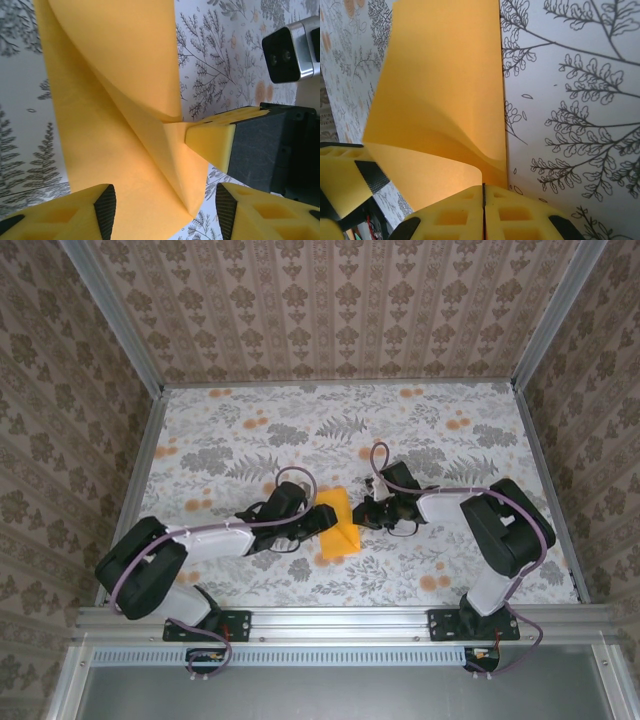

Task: Fold a paper plane with a square sheet of paper (pick it up from the middle)
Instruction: Fold the triangle a second time at the center of the table.

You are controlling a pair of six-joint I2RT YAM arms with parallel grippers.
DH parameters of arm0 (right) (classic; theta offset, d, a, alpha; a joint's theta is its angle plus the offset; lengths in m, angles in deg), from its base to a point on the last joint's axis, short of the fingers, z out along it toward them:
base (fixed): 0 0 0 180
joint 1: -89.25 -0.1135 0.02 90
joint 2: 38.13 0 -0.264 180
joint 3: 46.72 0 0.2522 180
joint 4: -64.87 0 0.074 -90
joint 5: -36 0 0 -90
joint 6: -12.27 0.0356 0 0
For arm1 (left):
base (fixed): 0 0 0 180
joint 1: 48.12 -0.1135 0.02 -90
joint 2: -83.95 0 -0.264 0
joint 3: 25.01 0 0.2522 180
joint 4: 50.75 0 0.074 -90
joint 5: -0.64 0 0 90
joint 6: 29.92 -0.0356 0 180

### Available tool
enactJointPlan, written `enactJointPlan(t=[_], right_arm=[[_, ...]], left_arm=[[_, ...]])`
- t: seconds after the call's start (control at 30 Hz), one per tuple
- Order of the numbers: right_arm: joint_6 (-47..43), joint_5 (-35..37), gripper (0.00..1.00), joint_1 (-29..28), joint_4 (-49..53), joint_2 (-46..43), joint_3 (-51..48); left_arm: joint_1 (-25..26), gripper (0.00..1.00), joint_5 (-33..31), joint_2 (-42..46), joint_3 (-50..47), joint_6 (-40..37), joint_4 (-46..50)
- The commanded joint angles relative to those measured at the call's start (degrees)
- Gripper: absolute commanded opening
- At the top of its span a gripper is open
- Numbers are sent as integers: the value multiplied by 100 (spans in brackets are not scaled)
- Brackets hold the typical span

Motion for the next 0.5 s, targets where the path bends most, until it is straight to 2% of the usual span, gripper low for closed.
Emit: enactJointPlan(t=[0.0,0.47], right_arm=[[110,-199,8,33,-238,-136,-136],[172,-376,15,143,-192,-237,-98]], left_arm=[[50,56,113,-242,237,-100,-144],[68,52,176,-897,667,-166,-117]])
